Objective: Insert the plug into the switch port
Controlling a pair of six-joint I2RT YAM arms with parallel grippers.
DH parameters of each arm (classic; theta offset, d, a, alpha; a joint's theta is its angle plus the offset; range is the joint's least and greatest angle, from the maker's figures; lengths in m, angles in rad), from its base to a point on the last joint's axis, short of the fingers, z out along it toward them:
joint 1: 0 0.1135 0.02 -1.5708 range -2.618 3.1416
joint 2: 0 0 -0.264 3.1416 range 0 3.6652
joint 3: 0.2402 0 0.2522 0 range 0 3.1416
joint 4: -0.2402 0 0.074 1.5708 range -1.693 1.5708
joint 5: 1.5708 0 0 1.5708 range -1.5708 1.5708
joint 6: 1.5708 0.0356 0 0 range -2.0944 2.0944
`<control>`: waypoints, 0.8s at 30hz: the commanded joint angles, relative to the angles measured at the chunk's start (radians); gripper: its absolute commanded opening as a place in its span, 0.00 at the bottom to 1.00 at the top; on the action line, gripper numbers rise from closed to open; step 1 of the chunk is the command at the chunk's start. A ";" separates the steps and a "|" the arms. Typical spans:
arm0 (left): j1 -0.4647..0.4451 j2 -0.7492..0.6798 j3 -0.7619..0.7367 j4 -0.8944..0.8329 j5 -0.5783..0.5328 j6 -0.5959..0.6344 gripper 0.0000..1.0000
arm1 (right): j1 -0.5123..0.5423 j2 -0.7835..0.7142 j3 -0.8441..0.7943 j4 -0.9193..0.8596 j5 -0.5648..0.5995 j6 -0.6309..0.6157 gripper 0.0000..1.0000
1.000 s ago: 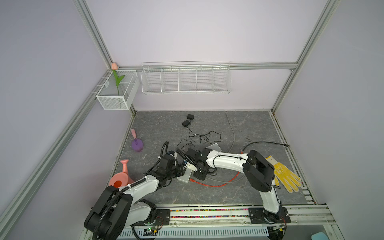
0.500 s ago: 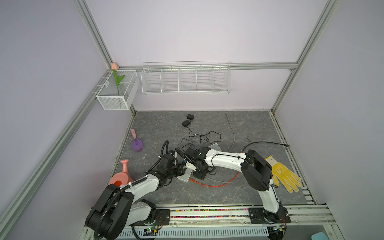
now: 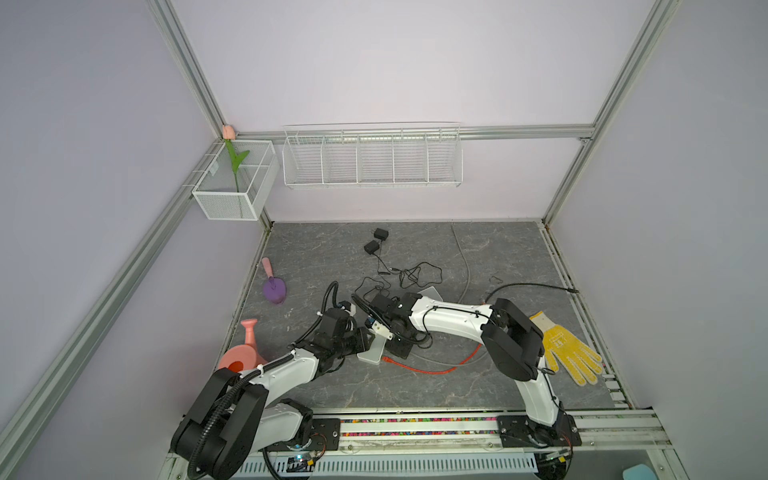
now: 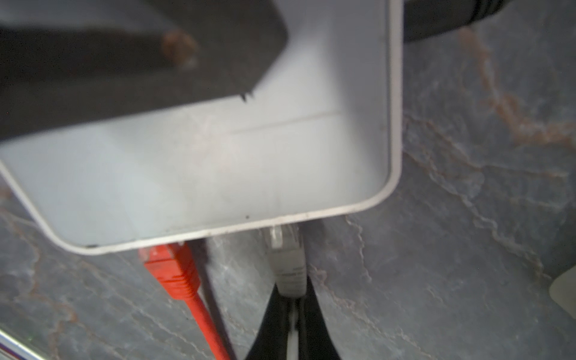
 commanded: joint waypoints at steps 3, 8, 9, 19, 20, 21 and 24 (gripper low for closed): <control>-0.012 0.028 -0.005 0.007 0.135 0.019 0.43 | 0.017 0.017 -0.014 0.209 -0.072 0.001 0.07; -0.039 0.043 -0.003 -0.007 0.153 0.038 0.43 | 0.021 0.022 0.012 0.235 -0.097 -0.027 0.07; -0.048 0.044 -0.003 -0.012 0.149 0.040 0.43 | 0.021 0.030 0.026 0.230 -0.098 -0.036 0.07; -0.120 0.131 0.003 0.017 0.175 0.063 0.42 | 0.009 0.090 0.101 0.234 -0.152 -0.153 0.07; -0.128 0.139 0.006 0.015 0.173 0.066 0.42 | 0.007 0.090 0.101 0.237 -0.154 -0.161 0.07; -0.135 0.149 0.009 0.016 0.174 0.069 0.42 | 0.003 0.090 0.102 0.242 -0.164 -0.178 0.07; -0.151 0.169 0.016 0.021 0.186 0.077 0.43 | -0.006 0.094 0.104 0.256 -0.195 -0.219 0.07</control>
